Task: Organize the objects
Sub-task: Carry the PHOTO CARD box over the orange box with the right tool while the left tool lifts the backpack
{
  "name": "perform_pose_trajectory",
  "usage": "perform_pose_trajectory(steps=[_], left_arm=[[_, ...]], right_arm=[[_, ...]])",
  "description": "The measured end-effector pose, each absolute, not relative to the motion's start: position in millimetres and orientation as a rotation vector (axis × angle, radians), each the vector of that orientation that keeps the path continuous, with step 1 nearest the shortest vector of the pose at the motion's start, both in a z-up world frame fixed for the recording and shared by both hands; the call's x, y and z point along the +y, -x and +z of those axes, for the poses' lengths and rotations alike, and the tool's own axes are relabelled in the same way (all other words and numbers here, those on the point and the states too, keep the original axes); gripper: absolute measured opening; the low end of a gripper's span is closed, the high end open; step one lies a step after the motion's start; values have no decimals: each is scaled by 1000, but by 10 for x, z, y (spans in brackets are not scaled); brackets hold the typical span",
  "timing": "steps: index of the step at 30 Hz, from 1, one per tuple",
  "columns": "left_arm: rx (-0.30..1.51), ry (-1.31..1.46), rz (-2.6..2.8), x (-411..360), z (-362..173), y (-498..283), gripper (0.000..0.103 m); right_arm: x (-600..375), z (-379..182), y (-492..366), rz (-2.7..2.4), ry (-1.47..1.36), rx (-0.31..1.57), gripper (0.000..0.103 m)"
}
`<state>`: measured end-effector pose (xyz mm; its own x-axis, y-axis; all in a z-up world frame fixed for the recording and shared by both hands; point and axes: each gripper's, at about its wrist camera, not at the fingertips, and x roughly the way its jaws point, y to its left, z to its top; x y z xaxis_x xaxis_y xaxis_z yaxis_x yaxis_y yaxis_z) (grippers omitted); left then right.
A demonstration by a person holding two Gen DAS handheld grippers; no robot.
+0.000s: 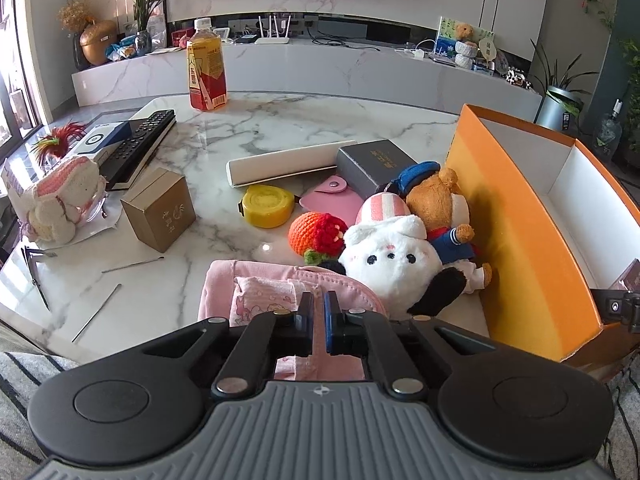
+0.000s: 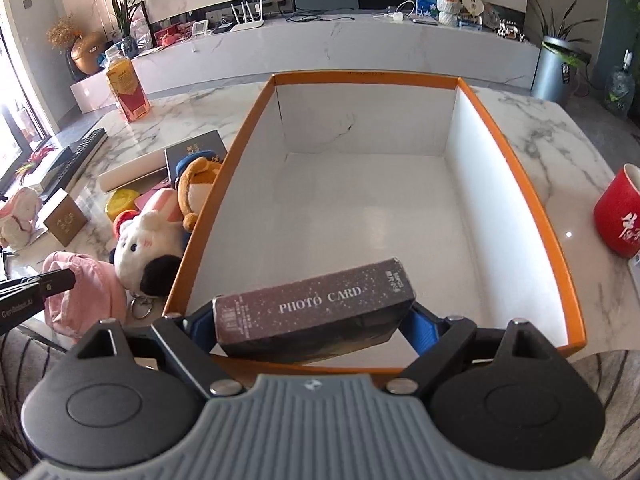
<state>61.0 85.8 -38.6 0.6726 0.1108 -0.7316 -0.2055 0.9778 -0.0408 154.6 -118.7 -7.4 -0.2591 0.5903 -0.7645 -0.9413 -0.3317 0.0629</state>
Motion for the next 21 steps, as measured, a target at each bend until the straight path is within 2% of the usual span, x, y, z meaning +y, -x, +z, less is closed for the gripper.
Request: perform_pose_trajectory(steps=[7, 9, 15, 20, 21], left_arm=[[830, 85, 155, 787, -432, -636, 1], [839, 82, 155, 787, -455, -657, 1], [816, 46, 135, 737, -444, -677, 1], [860, -6, 158, 693, -475, -693, 1], [889, -34, 156, 671, -482, -680, 4]], right_arm=[[-976, -232, -1483, 1812, 831, 670, 90], [-937, -250, -1503, 1826, 823, 701, 90], [-910, -223, -1535, 1831, 826, 632, 90], [-870, -243, -1666, 1834, 808, 669, 90], [-863, -249, -1688, 1831, 807, 674, 90]])
